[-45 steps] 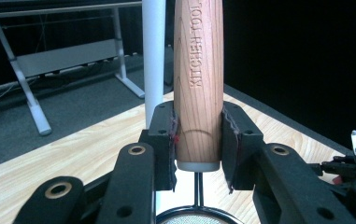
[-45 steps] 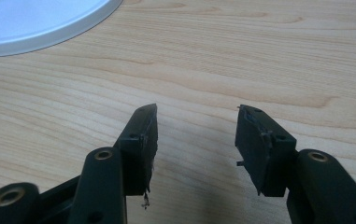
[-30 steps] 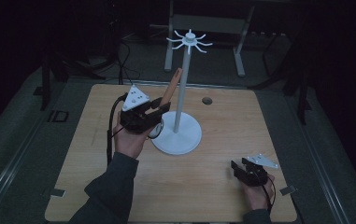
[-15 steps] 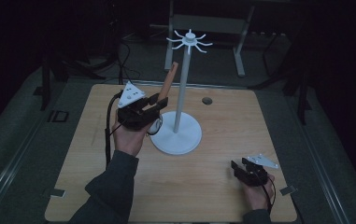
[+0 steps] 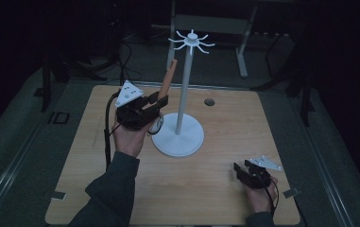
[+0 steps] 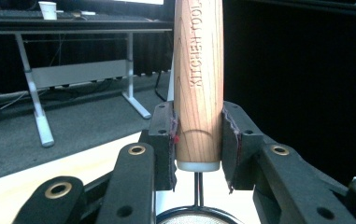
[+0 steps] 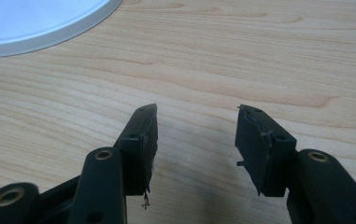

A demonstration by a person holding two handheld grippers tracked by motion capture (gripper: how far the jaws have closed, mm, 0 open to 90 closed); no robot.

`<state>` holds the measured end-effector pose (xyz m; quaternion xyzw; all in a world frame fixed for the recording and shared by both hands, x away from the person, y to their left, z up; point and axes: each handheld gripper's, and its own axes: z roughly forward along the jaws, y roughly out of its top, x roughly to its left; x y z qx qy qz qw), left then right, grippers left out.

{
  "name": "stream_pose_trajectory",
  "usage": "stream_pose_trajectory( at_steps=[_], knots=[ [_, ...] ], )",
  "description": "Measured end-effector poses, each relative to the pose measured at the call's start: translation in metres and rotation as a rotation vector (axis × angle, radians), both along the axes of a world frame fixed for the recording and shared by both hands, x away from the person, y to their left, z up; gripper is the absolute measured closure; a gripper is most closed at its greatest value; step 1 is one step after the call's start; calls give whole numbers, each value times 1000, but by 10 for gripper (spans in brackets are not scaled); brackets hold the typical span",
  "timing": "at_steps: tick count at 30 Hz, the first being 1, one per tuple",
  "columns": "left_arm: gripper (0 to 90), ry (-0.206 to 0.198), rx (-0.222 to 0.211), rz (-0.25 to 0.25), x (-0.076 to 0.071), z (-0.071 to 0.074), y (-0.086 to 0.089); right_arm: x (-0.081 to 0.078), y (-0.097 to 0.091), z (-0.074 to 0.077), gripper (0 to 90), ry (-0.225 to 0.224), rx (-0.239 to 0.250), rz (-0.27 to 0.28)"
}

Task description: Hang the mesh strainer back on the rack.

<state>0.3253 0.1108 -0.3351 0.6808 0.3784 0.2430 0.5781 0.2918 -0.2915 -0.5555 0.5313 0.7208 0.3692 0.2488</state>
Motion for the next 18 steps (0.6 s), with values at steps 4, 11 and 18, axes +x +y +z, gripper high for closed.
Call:
stream_pose_trajectory(
  at_steps=[4, 11, 18],
  knots=[
    [690, -5, -9, -1, 0, 2, 0, 0, 0, 0, 484, 1, -2, -1],
    [690, -10, -26, 0, 1, 6, 0, 0, 0, 0, 484, 1, -2, -2],
    [690, -13, -51, -2, 2, 10, 1, 0, 0, 0, 484, 2, -2, -2]
  ],
)
